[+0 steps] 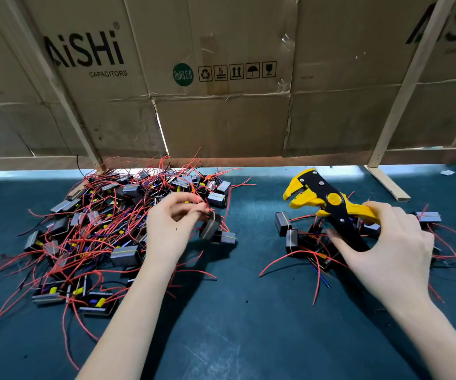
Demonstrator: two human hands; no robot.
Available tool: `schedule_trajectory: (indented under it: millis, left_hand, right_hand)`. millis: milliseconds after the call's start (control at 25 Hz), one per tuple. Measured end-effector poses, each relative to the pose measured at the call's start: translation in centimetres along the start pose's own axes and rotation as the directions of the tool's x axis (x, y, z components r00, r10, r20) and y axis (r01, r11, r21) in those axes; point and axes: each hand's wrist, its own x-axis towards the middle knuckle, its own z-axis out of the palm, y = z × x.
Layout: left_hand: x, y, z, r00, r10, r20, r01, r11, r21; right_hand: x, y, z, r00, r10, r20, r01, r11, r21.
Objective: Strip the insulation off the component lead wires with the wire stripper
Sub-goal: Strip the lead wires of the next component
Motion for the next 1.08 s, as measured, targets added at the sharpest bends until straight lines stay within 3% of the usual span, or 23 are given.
schedule_trajectory:
  millis: [80,160,240,320,440,560,600,720,840,960,1080]
  left_hand:
    - [0.1,0.3,-0.4,0.985,0.007,-0.174,-0.026,0.994,-0.108]
    - [0.3,0.8,-0.7,0.968,-0.013,-0.252,-0.063,0.955,-0.291]
    - [0.3,1.6,-0.9,0.974,0.006,-0.228,-0.104,0.9,-0.422]
    - [-0.1,2.5,-0.9,0.98,0.08,-0.183,-0.154,0.886,-0.437]
    - [-1.3,3.1,-0.1,0.97,0.243,-0.028,-0.243,0.942,-0.232]
    - [-2.0,3.1,0.9,0.911,0.208,0.355,-0.167,0.975,-0.144]
    - [-1.9,2.9,1.0,0.898,0.192,0.396,-0.158,0.98,-0.118]
    - [-1.3,1.8,0.4,0.932,0.196,0.305,-0.246,0.959,0.137]
    - [-0.8,0.9,-0.5,0.911,0.109,0.399,-0.326,0.781,0.532]
    - [-0.9,0.7,-1.2,0.852,-0.144,0.504,-0.215,0.78,0.587]
    - [-0.7,1.1,-1.1,0.884,-0.081,0.459,-0.18,0.849,0.497]
  right_hand:
    - [0.0,0.0,0.0,1.0,0.001,-0.001,-0.001,1.0,0.001]
    - [0.0,0.0,0.1,1.0,0.001,-0.004,-0.001,1.0,0.0]
    - [0.0,0.0,0.1,1.0,0.002,-0.002,-0.002,1.0,-0.001]
    - [0.0,0.0,0.1,1.0,0.005,-0.003,-0.005,1.0,-0.004]
    - [-0.1,0.1,0.2,1.0,0.005,0.006,-0.005,1.0,-0.021]
    - [0.0,0.3,0.3,1.0,0.008,0.014,-0.007,0.999,-0.031]
    - [0.0,0.3,0.3,1.0,0.01,0.012,-0.01,1.0,-0.026]
    - [0.0,0.2,0.3,1.0,0.013,0.007,-0.013,1.0,-0.012]
    - [-0.1,0.2,0.4,1.0,0.007,0.01,-0.007,1.0,-0.015]
    - [0.0,0.2,0.3,1.0,0.007,0.021,-0.006,1.0,-0.021]
    - [-0.1,0.3,0.3,1.0,0.005,0.012,-0.005,1.0,-0.023]
